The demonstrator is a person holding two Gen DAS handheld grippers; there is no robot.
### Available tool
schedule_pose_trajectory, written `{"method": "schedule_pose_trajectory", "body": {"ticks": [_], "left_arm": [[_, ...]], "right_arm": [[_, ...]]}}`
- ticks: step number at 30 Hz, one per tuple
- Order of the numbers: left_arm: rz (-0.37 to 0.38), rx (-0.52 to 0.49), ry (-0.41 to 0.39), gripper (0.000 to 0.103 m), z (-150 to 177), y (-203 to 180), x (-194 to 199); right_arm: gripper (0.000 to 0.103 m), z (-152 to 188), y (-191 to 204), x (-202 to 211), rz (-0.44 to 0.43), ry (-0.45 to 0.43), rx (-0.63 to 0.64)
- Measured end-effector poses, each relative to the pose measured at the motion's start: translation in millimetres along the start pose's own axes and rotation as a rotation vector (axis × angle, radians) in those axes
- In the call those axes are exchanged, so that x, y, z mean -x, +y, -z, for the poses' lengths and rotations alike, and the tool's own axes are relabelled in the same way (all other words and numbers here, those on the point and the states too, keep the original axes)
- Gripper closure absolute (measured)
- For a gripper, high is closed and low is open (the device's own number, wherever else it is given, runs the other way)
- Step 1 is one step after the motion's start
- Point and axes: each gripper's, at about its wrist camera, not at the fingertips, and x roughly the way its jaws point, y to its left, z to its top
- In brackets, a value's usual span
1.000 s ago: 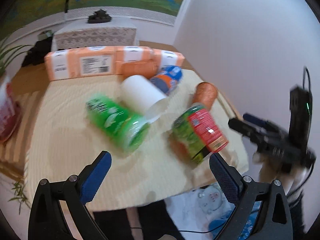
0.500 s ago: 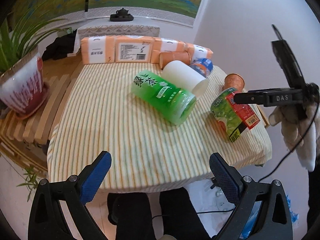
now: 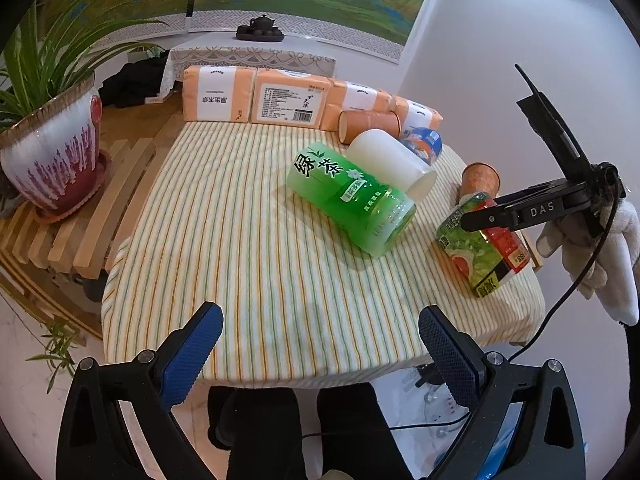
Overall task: Flip cup upside down
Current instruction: 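Rotate the held bottle upright with the right gripper, cap end up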
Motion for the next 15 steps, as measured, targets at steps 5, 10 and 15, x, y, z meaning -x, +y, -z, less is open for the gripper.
{"method": "schedule_pose_trajectory", "body": {"ticks": [5,10,15], "left_arm": [[-0.002,0.006,-0.001,0.003,-0.5,1.5,-2.3],[-0.016,-0.016,-0.015,0.003,0.1,-3.7,-2.4],[-0.021,-0.038,-0.03,0.003,-0.6,-9.0,0.0]], "right_arm": [[0.025,0.8,-2.1,-0.3,0.012,0.006,-0.006],[0.025,6.8,1.8,1.5,0.023,-0.03,-0.011],[0.026,10.7,-1.9,3.8,0.019,-0.06,-0.041]]}}
